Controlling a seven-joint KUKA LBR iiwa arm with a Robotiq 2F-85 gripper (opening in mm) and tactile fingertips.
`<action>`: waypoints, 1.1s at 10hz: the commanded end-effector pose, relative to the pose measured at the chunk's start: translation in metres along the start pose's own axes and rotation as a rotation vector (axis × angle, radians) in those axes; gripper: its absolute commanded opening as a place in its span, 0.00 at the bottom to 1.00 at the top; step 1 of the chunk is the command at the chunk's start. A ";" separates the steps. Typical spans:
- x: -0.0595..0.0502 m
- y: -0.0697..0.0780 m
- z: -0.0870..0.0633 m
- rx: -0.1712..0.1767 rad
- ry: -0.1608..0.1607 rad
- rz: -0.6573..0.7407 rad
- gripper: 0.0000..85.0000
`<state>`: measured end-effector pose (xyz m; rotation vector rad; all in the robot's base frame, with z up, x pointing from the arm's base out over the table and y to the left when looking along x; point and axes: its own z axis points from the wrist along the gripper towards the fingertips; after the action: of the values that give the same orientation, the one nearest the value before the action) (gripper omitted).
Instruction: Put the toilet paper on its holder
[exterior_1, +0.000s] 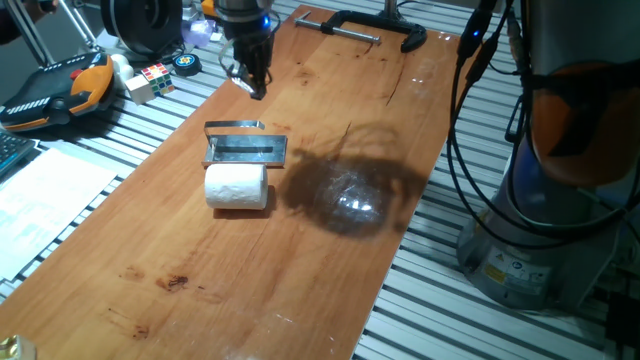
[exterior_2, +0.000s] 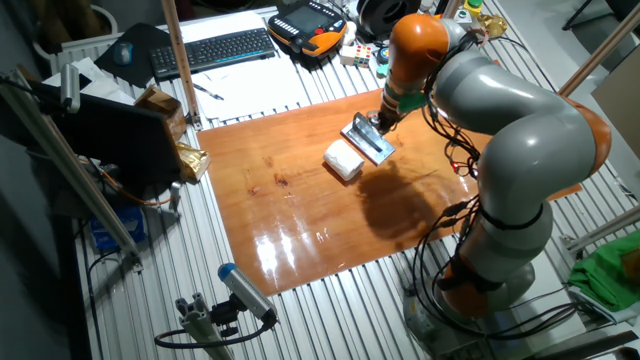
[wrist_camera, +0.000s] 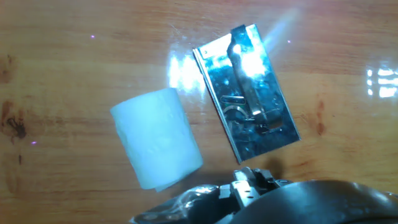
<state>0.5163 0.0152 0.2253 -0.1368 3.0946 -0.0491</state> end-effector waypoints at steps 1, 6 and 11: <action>-0.001 0.003 0.005 -0.006 -0.007 -0.009 0.01; -0.011 0.015 0.033 -0.043 -0.020 -0.116 0.01; -0.007 0.033 0.053 -0.047 -0.021 -0.120 0.01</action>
<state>0.5229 0.0474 0.1709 -0.3211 3.0628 0.0211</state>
